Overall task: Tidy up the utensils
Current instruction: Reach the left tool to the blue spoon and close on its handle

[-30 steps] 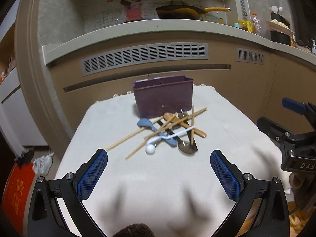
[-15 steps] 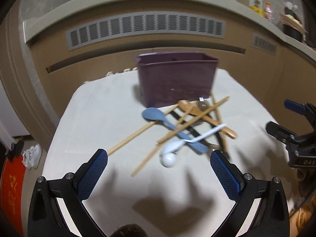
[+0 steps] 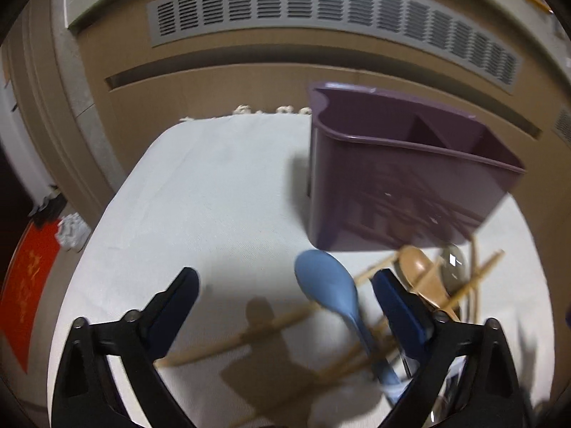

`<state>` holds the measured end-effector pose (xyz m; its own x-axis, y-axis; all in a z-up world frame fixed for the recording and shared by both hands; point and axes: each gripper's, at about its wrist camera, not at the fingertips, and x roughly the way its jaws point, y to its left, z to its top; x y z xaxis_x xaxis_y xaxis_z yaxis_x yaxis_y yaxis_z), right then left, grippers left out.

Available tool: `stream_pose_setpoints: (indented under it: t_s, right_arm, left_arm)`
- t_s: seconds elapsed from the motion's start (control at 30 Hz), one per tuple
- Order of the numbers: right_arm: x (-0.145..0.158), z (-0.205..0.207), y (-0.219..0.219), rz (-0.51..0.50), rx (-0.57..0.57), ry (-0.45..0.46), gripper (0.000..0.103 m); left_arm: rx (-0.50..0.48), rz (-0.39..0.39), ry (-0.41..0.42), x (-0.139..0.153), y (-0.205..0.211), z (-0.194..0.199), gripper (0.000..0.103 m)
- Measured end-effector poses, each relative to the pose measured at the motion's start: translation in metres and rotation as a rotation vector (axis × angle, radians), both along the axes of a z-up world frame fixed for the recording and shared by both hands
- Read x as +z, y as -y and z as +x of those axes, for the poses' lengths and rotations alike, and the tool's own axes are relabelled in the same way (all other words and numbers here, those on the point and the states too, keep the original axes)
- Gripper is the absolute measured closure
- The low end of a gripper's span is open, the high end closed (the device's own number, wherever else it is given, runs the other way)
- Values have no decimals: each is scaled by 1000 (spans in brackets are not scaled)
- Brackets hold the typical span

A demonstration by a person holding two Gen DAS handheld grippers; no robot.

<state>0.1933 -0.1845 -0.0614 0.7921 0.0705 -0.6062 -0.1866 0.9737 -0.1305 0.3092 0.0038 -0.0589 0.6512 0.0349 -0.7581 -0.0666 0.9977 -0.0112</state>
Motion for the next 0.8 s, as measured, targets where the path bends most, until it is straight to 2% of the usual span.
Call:
stream_pose_setpoints:
  t_s: [0.13, 0.2, 0.37, 0.47, 0.53, 0.57, 0.63, 0.7, 0.77, 0.8]
  right_arm:
    - [-5, 3, 6, 33, 11, -41, 1]
    - [-6, 4, 9, 50, 6, -44, 1]
    - [-6, 1, 10, 69, 9, -36, 1]
    - [-6, 0, 10, 72, 14, -34, 1]
    - [-6, 0, 10, 74, 16, -36, 1]
    - [-6, 0, 10, 74, 16, -38, 1]
    - [-6, 1, 9, 73, 18, -44, 1]
    - [-6, 2, 8, 65, 19, -50, 1]
    - [-5, 5, 7, 53, 20, -54, 1]
    - [-4, 6, 6, 42, 22, -54, 1]
  left_arm:
    - [11, 14, -65, -15, 6, 17, 20]
    - [5, -9, -90, -21, 7, 22, 23]
    - [8, -40, -109, -27, 3, 28, 24]
    - [9, -100, -148, -34, -4, 30, 24]
    - [-24, -45, -133, -38, -1, 30, 25]
    - [-40, -26, -118, -39, 1, 28, 28]
    - [-64, -14, -94, -38, 1, 25, 42]
    - [-86, -16, -71, -36, -4, 23, 64]
    - [-102, -18, -39, -32, -9, 19, 75]
    - [-103, -15, -24, -30, -12, 16, 77]
